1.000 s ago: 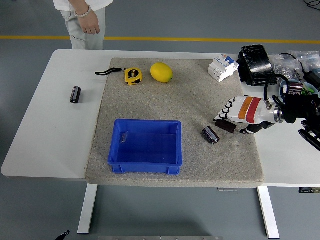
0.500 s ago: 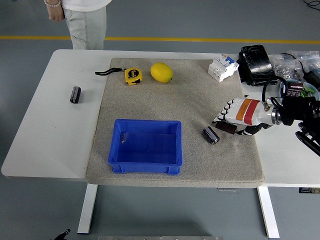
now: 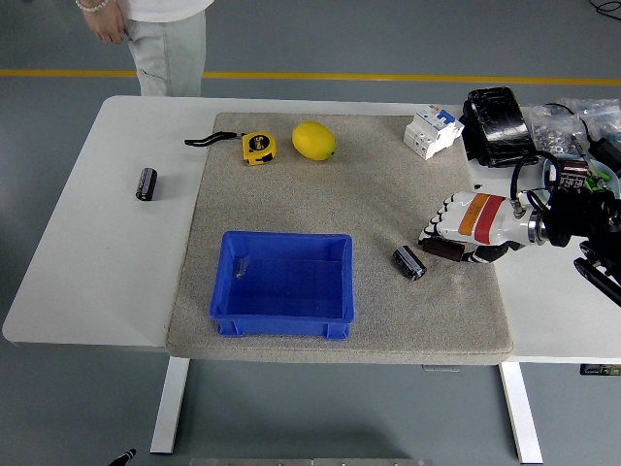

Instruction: Pick up the battery,place it into the box

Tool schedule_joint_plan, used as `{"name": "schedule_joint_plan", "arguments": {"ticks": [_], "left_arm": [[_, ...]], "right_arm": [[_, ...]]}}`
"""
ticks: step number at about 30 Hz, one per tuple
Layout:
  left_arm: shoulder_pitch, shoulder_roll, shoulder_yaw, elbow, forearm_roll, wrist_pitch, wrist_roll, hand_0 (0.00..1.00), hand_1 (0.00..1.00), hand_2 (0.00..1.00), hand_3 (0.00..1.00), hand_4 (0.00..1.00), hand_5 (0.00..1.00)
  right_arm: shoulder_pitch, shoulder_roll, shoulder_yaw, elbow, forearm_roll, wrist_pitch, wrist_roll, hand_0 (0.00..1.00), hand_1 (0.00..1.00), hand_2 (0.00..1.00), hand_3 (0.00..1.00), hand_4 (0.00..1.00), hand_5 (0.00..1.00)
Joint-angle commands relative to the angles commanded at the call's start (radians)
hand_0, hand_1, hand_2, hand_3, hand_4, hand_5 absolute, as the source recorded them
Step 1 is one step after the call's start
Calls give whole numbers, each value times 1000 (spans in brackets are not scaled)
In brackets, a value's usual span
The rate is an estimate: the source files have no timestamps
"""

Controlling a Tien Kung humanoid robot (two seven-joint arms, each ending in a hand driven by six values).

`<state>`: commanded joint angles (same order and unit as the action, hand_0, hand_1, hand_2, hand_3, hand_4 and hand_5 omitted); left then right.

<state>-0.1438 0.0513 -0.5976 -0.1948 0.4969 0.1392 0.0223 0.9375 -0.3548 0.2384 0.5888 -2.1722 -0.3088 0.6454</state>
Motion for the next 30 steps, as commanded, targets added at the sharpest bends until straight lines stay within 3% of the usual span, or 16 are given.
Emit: {"name": "schedule_joint_plan", "arguments": {"ticks": [3,4,24,30], "left_arm": [[0,1,-1,-1,3,-1,1,759,854,861,677,777,629],[1,1,0,-1,2,-1,1,760,853,861,677,779,630],[9,3,-1,2,-3,-2,-4,755,852,861,680,780,631],[11,4,2,3,-9,-1,-5,755,851,861,679,781,633]], "right_arm": [[-1,-2,2,0,3,-2,0,616,564,580,518,575,2],[-1,-2,2,0,4,-2,0,594,526,541,489,533,2],[41,-31,65,58,10,18,0,586,517,528,481,521,2],[42,-41,158,123,31,76,0,586,514,528,480,524,2]]}}
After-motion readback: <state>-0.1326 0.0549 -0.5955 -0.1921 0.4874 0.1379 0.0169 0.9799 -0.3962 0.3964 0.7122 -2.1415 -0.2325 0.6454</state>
